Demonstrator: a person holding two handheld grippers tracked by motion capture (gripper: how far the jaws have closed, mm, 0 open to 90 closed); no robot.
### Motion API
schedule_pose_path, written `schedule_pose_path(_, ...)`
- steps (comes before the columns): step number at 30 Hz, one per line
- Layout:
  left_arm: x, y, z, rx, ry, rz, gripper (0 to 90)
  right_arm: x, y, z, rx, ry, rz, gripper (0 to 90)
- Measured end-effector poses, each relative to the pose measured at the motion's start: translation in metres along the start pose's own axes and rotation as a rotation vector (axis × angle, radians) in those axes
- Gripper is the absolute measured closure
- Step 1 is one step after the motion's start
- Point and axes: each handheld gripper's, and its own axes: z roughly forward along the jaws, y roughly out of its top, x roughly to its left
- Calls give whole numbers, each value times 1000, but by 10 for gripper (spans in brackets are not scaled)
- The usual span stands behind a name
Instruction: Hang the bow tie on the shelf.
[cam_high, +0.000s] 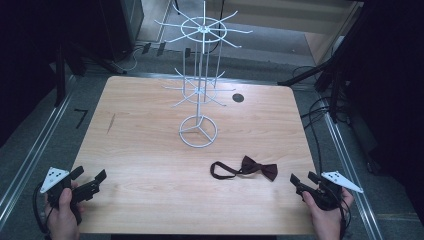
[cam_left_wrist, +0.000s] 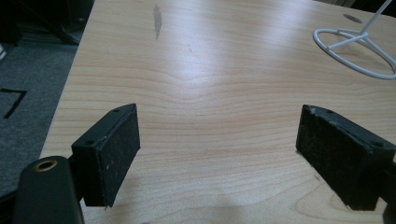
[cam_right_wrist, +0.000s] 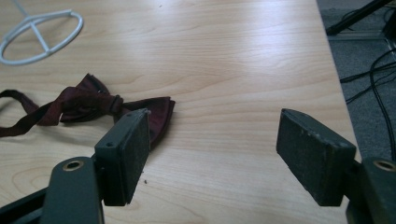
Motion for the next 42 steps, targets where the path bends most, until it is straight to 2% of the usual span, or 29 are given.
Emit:
schedule_pose_path(1,0,0,0,0,1,2,144,6,6,2,33,-1,-31,263)
schedule_pose_path(3,0,0,0,0,1,1,144,8,8,4,40,3,-45,262)
schedule_pose_path(5,0,0,0,0,0,0,144,13,14,8,84,-1,-64,261)
schedule_pose_path(6,0,0,0,1,0,-2,144,17,19,13,134,-7,-76,256)
schedule_pose_path(9,0,0,0,2,0,-2,145,23,26,21,211,-7,-100,249)
schedule_pose_path(10,0,0,0,2,0,-2,145,23,26,21,211,-7,-100,249)
schedule_pose_path(15,0,0,0,2,-2,-2,144,34,41,32,300,12,-122,232)
schedule_pose_path(20,0,0,0,0,-3,-4,145,41,47,39,335,17,-151,229)
schedule_pose_path(27,1,0,0,2,-5,-6,145,58,55,58,395,31,-187,229)
schedule_pose_path(29,1,0,0,1,-5,-7,145,60,56,60,402,34,-190,228)
schedule_pose_path(33,1,0,0,-1,-8,-7,145,72,57,72,443,50,-232,212)
schedule_pose_path(42,1,0,0,1,-8,-8,144,86,57,88,497,82,-275,211)
